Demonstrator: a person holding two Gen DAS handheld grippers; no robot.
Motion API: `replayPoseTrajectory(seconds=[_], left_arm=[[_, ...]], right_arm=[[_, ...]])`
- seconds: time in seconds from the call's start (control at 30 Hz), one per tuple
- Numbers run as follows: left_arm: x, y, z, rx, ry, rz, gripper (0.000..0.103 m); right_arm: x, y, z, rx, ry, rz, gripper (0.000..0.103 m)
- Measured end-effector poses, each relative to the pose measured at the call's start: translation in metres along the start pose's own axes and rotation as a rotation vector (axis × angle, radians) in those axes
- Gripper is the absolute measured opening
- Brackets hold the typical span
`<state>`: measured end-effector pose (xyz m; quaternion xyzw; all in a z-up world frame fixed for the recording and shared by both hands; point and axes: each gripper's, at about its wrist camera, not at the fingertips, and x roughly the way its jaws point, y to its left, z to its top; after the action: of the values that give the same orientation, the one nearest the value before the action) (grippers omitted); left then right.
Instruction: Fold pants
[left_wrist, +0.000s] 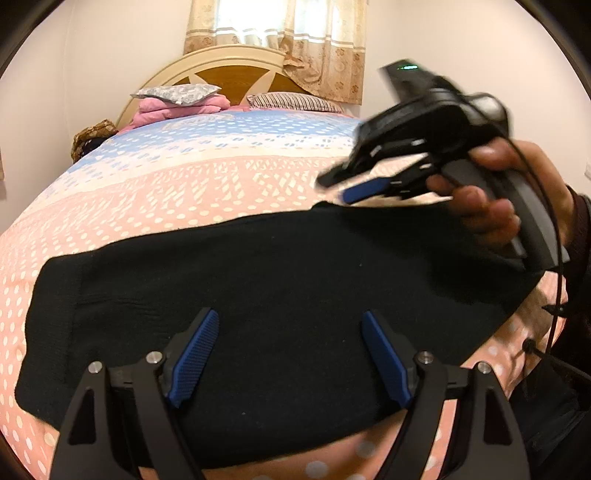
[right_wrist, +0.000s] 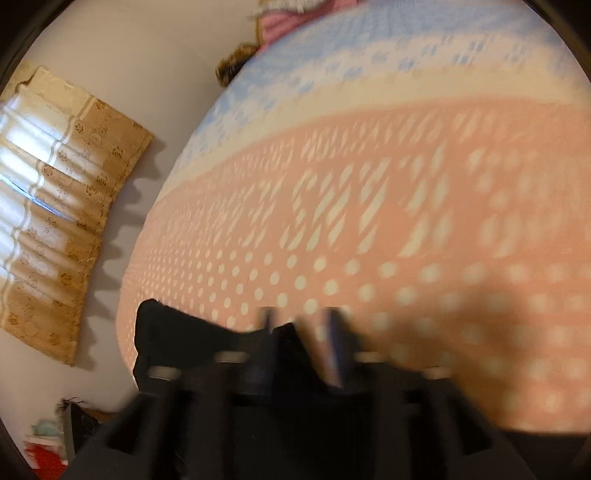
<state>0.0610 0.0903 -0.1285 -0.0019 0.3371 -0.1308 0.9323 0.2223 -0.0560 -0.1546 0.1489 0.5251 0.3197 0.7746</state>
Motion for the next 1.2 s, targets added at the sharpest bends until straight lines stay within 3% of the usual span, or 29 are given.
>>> replayPoseTrajectory(seconds=[0.1,0.37,0.5,0.67,0.83,1.03,1.2], left_arm=[[-0.007,-0.004,0.005,-0.028,-0.016,-0.023,0.083],[-0.005,-0.046,0.012,0.078,-0.028,-0.095,0.083],[0.008,-0.058,0.014,0.076,0.006,-0.139,0.083],[0.015,-0.069,0.019,0.067,0.03,-0.138,0.083],[0.018,-0.075,0.018,0.056,0.045,-0.105,0.083],[0.023,-0.08,0.015,0.061,0.06,-0.058,0.083],[0.027,-0.081,0.017,0.043,0.07,-0.041,0.087]], right_arm=[[-0.052,-0.008,-0.011,-0.038,-0.088,0.029,0.052],[-0.189,-0.097,-0.096,0.034,-0.301,-0.147,0.052],[-0.26,-0.166,-0.151,0.196,-0.418,-0.215,0.052],[-0.338,-0.232,-0.2,0.357,-0.538,-0.366,0.052],[-0.406,-0.293,-0.242,0.479,-0.646,-0.428,0.052],[-0.424,-0.346,-0.272,0.582,-0.656,-0.404,0.052],[-0.414,-0.363,-0.271,0.555,-0.571,-0.407,0.052]])
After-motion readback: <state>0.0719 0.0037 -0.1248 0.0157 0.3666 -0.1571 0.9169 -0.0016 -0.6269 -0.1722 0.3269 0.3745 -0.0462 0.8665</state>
